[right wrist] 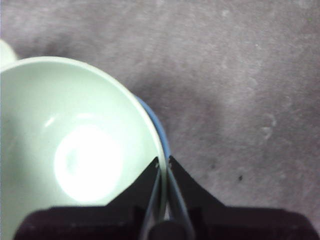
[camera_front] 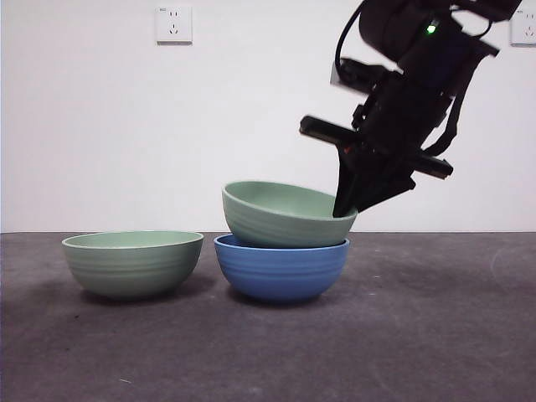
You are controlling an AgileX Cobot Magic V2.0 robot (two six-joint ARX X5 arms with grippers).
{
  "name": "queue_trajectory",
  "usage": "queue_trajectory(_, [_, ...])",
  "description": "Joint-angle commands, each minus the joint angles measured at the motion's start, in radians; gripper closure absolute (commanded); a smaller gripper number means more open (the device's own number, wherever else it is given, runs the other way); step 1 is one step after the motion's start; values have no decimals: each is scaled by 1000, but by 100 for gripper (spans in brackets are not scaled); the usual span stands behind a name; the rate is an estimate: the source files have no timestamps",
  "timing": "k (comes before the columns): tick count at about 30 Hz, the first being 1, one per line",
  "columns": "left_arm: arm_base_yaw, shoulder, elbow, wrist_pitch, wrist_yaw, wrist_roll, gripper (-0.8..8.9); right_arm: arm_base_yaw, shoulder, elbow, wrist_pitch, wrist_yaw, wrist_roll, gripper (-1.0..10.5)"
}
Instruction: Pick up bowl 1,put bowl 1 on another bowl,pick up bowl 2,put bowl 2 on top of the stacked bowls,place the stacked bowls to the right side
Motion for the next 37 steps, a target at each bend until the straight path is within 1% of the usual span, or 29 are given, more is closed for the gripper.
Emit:
queue_trajectory(1, [-5,-1,1,6,1,-14,247,3,22,19,11,3,-10,958])
queue_trajectory(5, [-5,-1,1,13,-25,-15,247,16,37,22,2,2,-23,958])
queue_trajectory(8, [-4,11,1,13,-51,-16,247,32,51,22,-20,3,-56,958])
queue_trajectory(13, [-4,57,1,20,-62,-20,247,40,66,23,-25,4,-60,935])
queue_trajectory(14, [-4,65,1,23,-69,-21,247,40,66,23,-22,3,-60,921])
queue_trajectory(17, [-4,91,1,38,-73,-23,247,40,65,33,-24,4,-60,748])
queue_trajectory(18, [-4,100,1,44,-74,-23,247,40,65,35,-25,3,-59,712])
queue_trajectory(19, [-4,114,1,56,-77,-24,247,40,65,37,-25,0,-59,689])
queue_trajectory(23, [-5,173,1,106,-77,-43,247,48,57,54,-31,0,-56,690])
queue_trajectory(27, [-5,243,1,158,-78,-65,247,54,10,72,-50,0,-57,690])
queue_trajectory(29, [-6,285,1,198,-84,-78,247,54,-33,89,-87,3,-57,690])
queue_trajectory(33, [-23,370,1,295,-153,-122,247,50,-138,116,-184,8,-58,690])
queue_trajectory(37, [-63,481,1,429,-248,-182,247,39,-289,116,-283,9,-75,690])
